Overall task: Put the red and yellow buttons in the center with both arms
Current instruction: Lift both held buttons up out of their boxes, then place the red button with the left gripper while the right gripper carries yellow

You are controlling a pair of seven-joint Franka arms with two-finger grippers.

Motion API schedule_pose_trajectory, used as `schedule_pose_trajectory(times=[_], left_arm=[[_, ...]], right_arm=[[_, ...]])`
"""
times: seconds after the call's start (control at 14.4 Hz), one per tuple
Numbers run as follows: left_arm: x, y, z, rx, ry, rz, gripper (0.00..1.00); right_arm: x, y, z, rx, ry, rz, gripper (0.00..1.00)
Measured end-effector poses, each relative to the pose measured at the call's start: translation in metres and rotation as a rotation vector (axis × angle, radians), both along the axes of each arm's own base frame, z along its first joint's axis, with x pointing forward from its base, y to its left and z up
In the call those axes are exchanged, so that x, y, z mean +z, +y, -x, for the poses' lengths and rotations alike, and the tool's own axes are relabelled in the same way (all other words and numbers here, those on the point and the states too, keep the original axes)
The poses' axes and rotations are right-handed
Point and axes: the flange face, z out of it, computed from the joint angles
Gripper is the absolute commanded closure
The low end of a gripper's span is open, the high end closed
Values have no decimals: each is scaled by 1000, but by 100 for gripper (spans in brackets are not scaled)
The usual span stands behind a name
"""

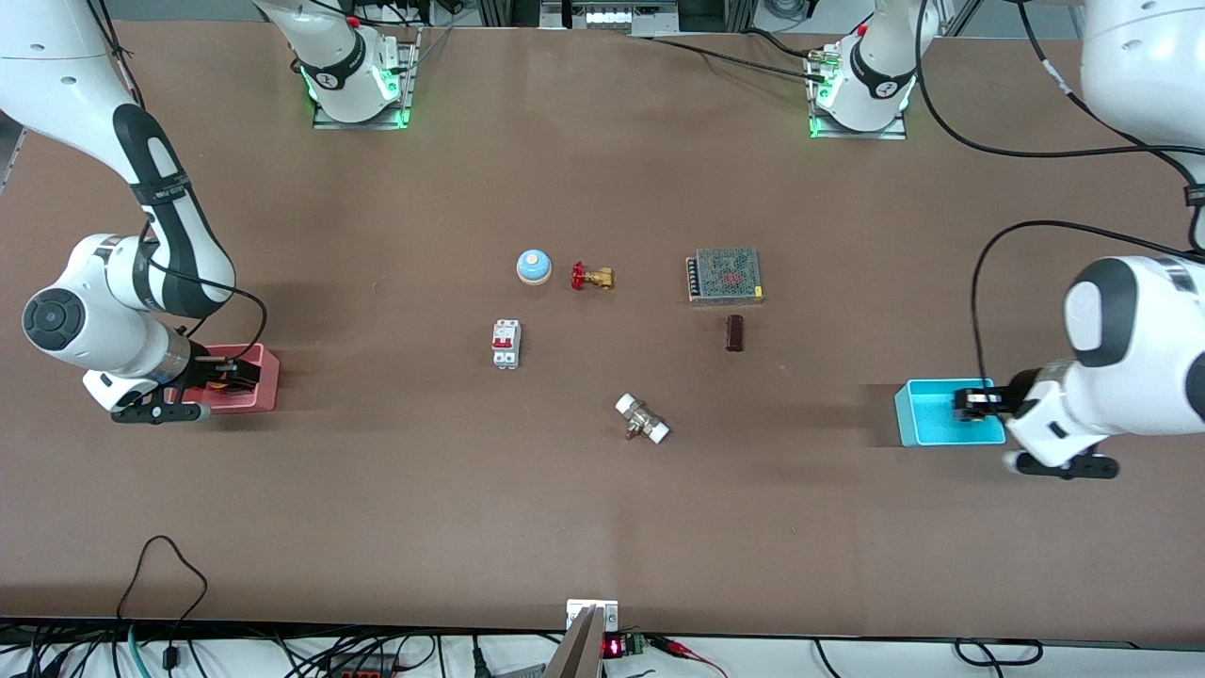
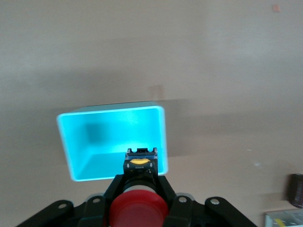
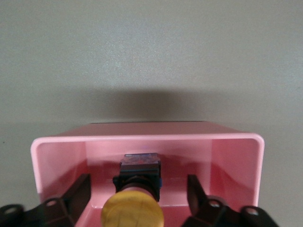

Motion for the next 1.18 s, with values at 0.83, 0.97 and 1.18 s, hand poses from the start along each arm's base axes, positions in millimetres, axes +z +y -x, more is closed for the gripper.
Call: schedule_pose_trajectory(times=[0.83,0.97,1.18], left_arm=[[-116,-279,25,44,-75,92,76],[-133,-284,29,40,-60,84,56],[-138,-278,28,50,-56,74,0]], right_arm=[[9,0,-2,20,-5,4,97],[40,2,-1,21,36,9,97],[116,37,7,28,82,16,97]])
